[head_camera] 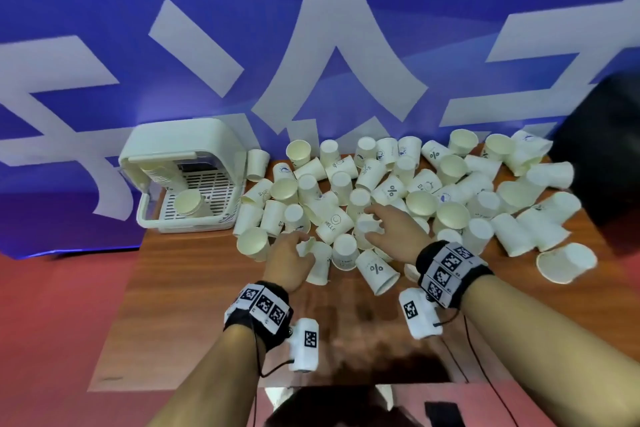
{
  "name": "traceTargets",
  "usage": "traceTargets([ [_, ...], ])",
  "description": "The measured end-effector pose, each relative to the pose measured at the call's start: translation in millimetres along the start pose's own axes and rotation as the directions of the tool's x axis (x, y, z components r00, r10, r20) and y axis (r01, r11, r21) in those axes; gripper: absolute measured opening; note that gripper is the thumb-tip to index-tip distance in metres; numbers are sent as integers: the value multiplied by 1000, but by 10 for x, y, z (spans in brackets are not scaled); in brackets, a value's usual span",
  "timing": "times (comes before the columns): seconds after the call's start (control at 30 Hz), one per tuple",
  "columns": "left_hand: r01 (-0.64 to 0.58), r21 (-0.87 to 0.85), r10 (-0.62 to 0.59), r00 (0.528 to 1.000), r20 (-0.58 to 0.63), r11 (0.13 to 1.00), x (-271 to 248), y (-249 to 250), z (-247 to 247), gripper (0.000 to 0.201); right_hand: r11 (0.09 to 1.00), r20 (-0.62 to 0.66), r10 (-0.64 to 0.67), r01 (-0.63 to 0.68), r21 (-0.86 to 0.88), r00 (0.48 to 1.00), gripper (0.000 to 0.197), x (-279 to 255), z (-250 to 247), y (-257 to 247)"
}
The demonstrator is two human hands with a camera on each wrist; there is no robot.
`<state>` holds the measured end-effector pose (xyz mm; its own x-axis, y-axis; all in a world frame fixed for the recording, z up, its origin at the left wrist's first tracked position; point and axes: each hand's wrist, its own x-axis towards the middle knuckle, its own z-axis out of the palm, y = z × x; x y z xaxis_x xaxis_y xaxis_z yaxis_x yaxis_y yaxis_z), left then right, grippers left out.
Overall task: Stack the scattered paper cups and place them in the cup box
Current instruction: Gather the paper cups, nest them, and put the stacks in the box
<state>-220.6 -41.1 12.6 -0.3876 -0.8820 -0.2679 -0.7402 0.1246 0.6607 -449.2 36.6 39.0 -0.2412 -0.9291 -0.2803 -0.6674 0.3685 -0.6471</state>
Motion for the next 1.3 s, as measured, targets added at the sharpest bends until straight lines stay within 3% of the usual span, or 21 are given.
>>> traceTargets([
  [0.2,128,67,-128,992,-2,990,-26,-34,352,49,998,-31,48,-47,34,998,53,-186,-37,371],
  [0.37,320,-8,-320,946,-53,947,-63,-154,666,62,994,-91,78,-70,84,993,51,-350,-26,631],
  [0.63,342,-145,-358,927,-108,929,-11,-291,976,75,981,-90,139,-125,146,986,46,-571,7,941],
  [0.97,359,-177,-377,923,-78,916,-5,-342,1043,63,982,-138,149,-129,140,979,49,-620,67,1071],
  [1.07,354,-199,-375,924,-81,914,0,-348,1020,63,990,-160,126,-114,82,979,51,-601,108,1105],
  [1.3,352,-218,-375,924,-75,910,40,-377,977,60,954,-171,117,-159,-253,978,67,-483,236,1164],
])
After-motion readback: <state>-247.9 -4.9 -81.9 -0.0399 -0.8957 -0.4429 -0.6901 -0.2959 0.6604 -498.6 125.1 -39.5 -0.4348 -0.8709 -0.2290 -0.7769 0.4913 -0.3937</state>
